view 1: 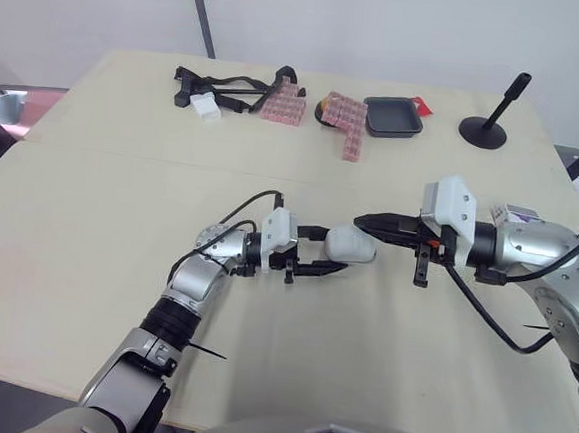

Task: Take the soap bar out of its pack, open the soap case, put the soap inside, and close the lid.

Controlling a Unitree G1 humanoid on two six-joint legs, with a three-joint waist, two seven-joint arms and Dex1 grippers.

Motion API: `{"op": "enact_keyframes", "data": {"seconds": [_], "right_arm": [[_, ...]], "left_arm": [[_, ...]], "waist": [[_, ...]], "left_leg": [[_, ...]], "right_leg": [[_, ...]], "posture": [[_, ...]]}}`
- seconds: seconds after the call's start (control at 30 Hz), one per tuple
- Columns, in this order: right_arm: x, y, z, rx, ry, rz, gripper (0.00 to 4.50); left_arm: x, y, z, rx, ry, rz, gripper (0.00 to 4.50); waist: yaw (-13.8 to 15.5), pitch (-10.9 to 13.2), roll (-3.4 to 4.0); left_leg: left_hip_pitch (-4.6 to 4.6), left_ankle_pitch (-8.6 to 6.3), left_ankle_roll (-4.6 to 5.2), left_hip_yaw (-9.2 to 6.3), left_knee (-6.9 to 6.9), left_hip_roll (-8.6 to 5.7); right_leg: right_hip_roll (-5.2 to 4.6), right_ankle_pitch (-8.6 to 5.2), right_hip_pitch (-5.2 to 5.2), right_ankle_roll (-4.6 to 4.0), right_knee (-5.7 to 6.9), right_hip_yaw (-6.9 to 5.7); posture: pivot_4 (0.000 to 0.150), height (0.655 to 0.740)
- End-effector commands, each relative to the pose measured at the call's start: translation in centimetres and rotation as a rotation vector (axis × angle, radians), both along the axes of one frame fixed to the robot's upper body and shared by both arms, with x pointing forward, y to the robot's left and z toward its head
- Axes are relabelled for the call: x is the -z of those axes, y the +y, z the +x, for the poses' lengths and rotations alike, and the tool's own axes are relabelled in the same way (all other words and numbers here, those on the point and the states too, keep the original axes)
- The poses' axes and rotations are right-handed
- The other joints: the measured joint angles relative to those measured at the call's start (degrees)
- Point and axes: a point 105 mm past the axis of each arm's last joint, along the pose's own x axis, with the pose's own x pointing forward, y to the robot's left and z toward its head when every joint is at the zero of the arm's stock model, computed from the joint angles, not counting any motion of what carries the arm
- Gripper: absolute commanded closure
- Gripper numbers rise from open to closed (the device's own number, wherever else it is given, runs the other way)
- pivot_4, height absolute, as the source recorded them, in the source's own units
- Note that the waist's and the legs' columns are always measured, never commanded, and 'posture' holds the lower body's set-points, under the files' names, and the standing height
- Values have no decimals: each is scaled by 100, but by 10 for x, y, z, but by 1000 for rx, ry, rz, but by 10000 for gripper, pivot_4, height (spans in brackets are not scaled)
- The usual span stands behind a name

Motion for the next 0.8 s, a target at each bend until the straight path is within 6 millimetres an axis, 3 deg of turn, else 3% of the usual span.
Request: {"op": "enact_keyframes", "data": {"seconds": [0.03, 0.43, 0.8], "right_arm": [[-5, 4, -3, -24, -40, -15, 44776], [-1, 8, -1, -42, -43, -18, 44776], [27, -3, 4, -17, 3, -82, 44776]], "left_arm": [[-10, 2, 1, -10, -43, -41, 25932], [-8, 1, 0, -18, -36, -35, 25932], [-9, 3, 2, -32, -38, -36, 25932]], "waist": [[6, 0, 0], [9, 0, 0], [20, 0, 0]], "left_leg": [[0, 0, -1, 0, 0, 0], [0, 1, -7, 0, -1, 1], [0, 1, -8, 0, -1, 1]], "right_leg": [[0, 0, 0, 0, 0, 0], [1, 0, 1, 1, 1, 0], [1, 0, 2, 1, 1, 0]], "posture": [[1500, 7400], [1500, 7400], [1500, 7400]]}}
